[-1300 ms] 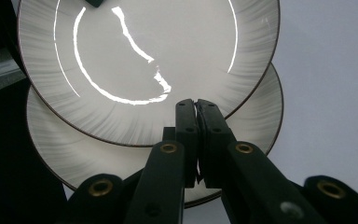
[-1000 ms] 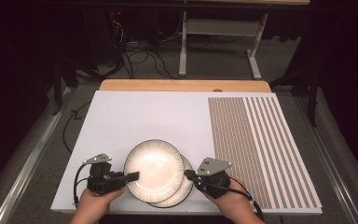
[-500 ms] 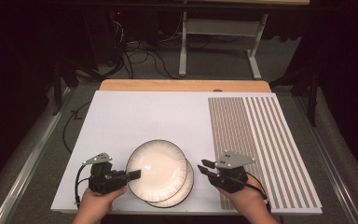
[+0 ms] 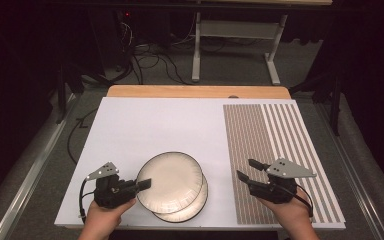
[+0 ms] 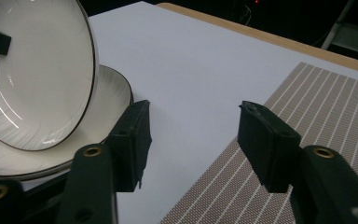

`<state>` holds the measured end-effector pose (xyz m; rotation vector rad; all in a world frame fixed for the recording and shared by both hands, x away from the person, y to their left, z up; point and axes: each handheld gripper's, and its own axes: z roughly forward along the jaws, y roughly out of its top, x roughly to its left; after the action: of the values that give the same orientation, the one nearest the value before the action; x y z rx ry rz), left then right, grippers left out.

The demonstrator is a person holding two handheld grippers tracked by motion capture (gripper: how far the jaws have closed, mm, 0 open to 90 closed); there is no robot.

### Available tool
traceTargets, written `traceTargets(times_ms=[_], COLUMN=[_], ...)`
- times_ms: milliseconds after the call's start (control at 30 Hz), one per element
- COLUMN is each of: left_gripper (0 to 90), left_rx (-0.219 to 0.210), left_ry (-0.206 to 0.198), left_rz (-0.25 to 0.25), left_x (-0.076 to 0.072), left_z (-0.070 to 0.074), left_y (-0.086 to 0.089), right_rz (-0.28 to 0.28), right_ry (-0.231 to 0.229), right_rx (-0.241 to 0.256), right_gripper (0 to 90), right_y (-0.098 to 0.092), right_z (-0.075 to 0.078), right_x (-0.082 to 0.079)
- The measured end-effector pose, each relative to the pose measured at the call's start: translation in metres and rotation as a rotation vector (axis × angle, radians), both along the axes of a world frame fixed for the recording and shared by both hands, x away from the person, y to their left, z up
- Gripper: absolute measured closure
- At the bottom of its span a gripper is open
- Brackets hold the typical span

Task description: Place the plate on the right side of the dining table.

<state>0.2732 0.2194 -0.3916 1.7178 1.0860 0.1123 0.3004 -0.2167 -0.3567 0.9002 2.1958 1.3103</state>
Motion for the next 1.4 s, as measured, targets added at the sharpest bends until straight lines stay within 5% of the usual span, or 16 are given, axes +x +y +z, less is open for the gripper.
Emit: traceTargets(times_ms=[267, 400, 633, 1033, 1400], left_gripper=[80.4, 80.4, 79.8, 79.5, 79.1], left_rx=[0.031, 0.098, 0.133, 0.200, 0.206], left_ry=[-0.077, -0.178, -0.246, -0.312, -0.324], left_rz=[0.052, 0.088, 0.076, 0.046, 0.046], left_x=[0.001, -0.004, -0.007, -0.013, -0.014], left_z=[0.003, 0.008, 0.007, 0.011, 0.010], left_y=[0.007, 0.011, 0.009, 0.005, 0.005], right_rz=[-0.030, -0.052, -0.088, -0.086, -0.013], right_ry=[-0.007, -0.023, -0.042, -0.030, -0.039], right_rx=[0.035, 0.053, 0.075, 0.062, 0.067], right_gripper=[29.8, 16.9, 0.5, 0.5, 3.1], right_y=[-0.024, -0.031, -0.037, -0.031, 0.010], right_z=[-0.004, -0.004, -0.005, -0.006, 0.003], right_x=[-0.002, -0.004, -0.007, -0.006, -0.002])
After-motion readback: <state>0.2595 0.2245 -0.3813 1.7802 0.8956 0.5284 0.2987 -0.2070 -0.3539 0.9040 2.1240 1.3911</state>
